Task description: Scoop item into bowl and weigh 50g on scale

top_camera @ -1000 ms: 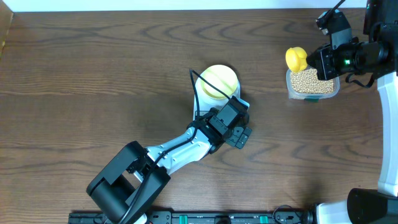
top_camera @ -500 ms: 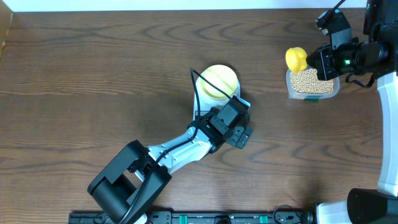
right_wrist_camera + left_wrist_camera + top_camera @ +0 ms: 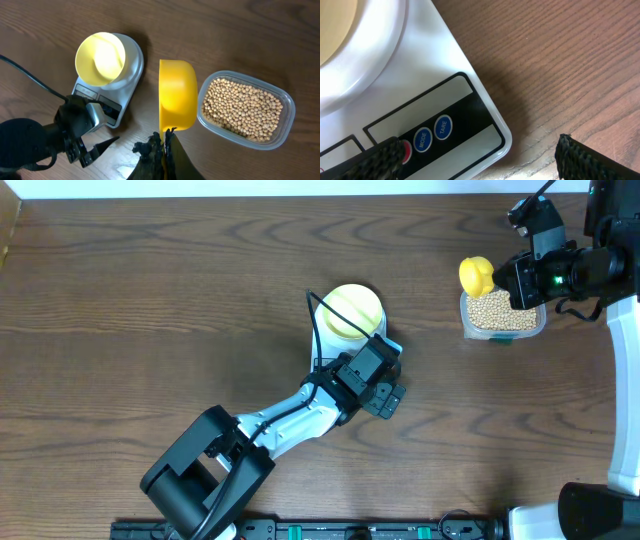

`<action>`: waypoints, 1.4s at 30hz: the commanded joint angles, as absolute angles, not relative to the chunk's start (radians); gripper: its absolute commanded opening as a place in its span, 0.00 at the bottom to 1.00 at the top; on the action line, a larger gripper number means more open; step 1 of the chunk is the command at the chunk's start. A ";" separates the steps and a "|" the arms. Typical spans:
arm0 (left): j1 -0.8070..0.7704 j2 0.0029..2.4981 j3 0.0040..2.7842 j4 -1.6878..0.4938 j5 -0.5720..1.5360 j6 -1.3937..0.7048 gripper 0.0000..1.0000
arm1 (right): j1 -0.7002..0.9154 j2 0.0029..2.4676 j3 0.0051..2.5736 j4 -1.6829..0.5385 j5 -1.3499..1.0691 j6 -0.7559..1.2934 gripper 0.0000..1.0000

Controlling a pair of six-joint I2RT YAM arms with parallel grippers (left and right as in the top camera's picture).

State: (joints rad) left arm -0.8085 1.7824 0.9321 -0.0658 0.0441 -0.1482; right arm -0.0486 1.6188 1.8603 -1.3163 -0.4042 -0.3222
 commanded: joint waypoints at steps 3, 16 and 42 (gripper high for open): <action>-0.811 1.829 0.922 -0.087 0.123 -0.150 0.98 | -0.052 1.616 1.881 -1.320 -0.410 -0.323 0.01; -0.811 1.829 0.922 -0.092 0.147 -0.149 0.97 | -0.052 1.616 1.881 -1.320 -0.410 -0.323 0.01; -0.811 1.829 0.922 -0.138 0.176 -0.145 0.97 | -0.052 1.616 1.881 -1.328 -0.410 -0.323 0.01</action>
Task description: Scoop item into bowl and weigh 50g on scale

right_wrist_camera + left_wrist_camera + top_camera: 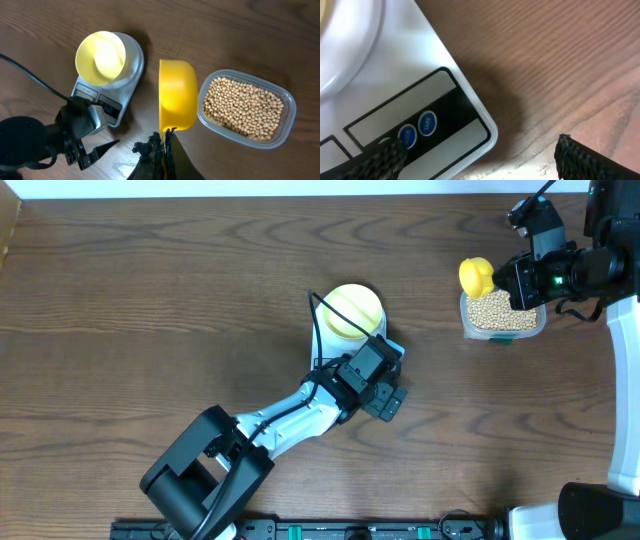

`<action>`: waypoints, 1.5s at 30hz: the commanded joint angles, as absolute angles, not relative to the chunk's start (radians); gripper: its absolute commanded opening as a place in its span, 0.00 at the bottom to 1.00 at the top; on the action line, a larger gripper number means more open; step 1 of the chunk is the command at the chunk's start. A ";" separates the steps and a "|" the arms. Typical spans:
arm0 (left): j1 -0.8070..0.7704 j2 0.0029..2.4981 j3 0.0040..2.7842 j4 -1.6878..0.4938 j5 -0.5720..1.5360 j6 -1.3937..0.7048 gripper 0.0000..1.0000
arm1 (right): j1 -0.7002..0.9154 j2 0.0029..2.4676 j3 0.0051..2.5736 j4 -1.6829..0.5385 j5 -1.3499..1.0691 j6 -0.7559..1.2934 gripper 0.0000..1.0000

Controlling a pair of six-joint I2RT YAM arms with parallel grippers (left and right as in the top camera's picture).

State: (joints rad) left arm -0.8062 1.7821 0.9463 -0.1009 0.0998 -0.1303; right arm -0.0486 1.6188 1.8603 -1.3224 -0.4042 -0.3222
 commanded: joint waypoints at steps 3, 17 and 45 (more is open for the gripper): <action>-0.811 1.829 0.922 -0.135 0.171 -0.142 0.97 | -0.051 1.616 1.881 -1.328 -0.411 -0.323 0.01; -0.784 1.563 0.934 -0.149 0.138 -0.142 0.98 | -0.052 1.616 1.881 -1.324 -0.410 -0.323 0.01; -0.780 1.629 0.934 -0.167 -0.072 -0.142 0.98 | -0.052 1.616 1.881 -1.328 -0.417 -0.323 0.01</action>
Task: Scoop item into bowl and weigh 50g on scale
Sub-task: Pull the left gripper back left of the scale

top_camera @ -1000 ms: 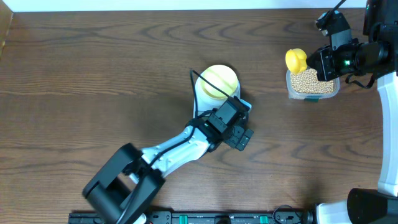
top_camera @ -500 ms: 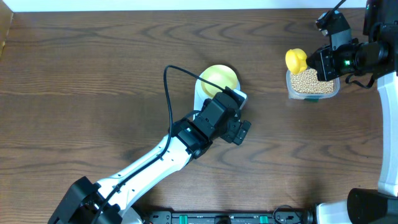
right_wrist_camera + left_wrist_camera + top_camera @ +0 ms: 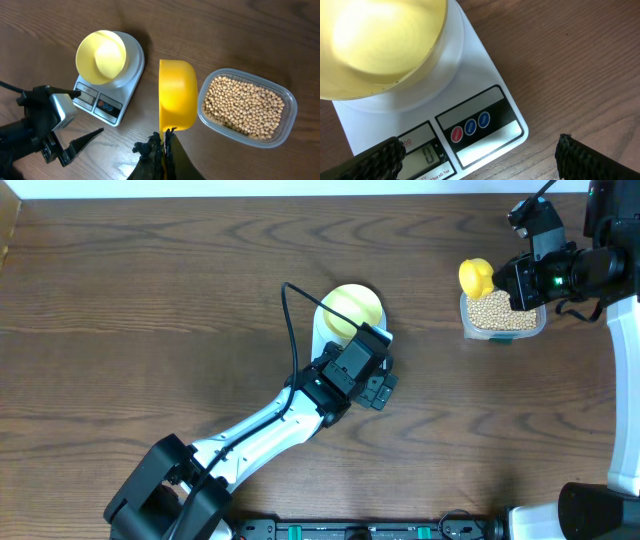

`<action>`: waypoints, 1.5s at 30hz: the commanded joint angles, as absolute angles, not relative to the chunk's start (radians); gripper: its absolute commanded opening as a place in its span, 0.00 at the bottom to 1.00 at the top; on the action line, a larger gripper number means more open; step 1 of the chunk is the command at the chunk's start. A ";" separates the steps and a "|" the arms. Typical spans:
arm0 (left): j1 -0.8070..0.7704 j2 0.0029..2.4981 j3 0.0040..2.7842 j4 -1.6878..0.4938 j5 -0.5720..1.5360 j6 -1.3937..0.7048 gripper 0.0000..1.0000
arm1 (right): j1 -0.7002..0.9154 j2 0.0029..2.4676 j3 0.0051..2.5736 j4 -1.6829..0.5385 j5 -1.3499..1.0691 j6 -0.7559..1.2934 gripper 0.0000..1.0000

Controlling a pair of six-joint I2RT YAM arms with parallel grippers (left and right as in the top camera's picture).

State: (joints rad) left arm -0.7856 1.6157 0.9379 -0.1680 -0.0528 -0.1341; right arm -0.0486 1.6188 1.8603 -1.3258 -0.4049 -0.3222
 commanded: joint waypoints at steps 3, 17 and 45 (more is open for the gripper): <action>-0.780 1.647 0.934 -0.172 -0.072 -0.143 0.98 | -0.052 1.616 1.881 -1.329 -0.417 -0.323 0.01; -0.757 1.573 0.953 -0.295 -0.072 -0.142 0.98 | -0.052 1.617 1.876 -1.324 -0.418 -0.330 0.01; -0.594 1.170 0.928 -0.747 -0.007 0.087 0.98 | -0.051 1.617 1.876 -1.324 -0.418 -0.330 0.01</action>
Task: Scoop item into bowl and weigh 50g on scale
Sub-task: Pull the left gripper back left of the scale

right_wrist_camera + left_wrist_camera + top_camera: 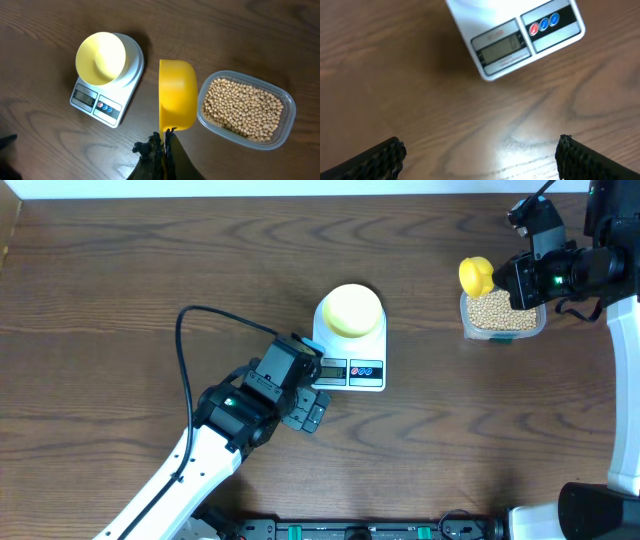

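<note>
A yellow bowl (351,310) sits on the white scale (366,370), empty in the right wrist view (100,58). The scale's display and buttons (515,41) show in the left wrist view. My left gripper (313,408) hangs open over bare table, left of and below the scale. At the far right my right gripper (165,142) is shut on the handle of a yellow scoop (177,94), held beside a clear tub of soybeans (245,109). The scoop (476,276) and the tub (501,318) also show from overhead.
A black cable (215,315) loops from the left arm over the table to the left of the scale. The right arm's body (575,270) stands at the right edge. Dark wooden table (150,270) all around.
My left gripper has drawn back from over the scale's buttons to the table left of and below it. The scale's whole front panel now shows. The right gripper and scoop have not moved.
My left gripper hovered close over the scale's button panel, fingers open, at the first two moments. Then it was higher, with the bowl and display in view. Now it is off the scale to the lower left. The right gripper held the scoop by the soybean tub throughout.
</note>
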`<action>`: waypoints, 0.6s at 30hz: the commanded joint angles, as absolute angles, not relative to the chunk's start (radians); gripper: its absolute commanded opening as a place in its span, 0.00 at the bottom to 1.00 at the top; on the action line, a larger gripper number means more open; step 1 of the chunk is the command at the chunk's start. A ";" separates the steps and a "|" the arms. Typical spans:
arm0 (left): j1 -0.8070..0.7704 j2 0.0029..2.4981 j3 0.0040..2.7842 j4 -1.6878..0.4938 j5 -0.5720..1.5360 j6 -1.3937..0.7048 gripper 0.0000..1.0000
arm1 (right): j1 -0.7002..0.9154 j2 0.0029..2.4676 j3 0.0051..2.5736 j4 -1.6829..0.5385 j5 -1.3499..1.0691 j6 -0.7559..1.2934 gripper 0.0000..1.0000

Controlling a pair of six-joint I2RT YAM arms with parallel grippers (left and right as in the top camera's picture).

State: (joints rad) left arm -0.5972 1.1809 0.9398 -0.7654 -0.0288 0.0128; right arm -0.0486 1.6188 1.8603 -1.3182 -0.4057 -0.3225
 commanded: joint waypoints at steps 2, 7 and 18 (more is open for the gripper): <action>-0.594 1.168 0.926 -0.733 -0.007 0.089 0.98 | -0.051 1.617 1.876 -1.328 -0.418 -0.330 0.01; -0.594 1.167 0.920 -0.700 -0.008 0.098 0.98 | -0.051 1.617 1.876 -1.336 -0.418 -0.330 0.01; -0.457 1.161 0.901 -0.630 0.128 0.183 0.98 | -0.051 1.617 1.876 -1.344 -0.418 -0.330 0.01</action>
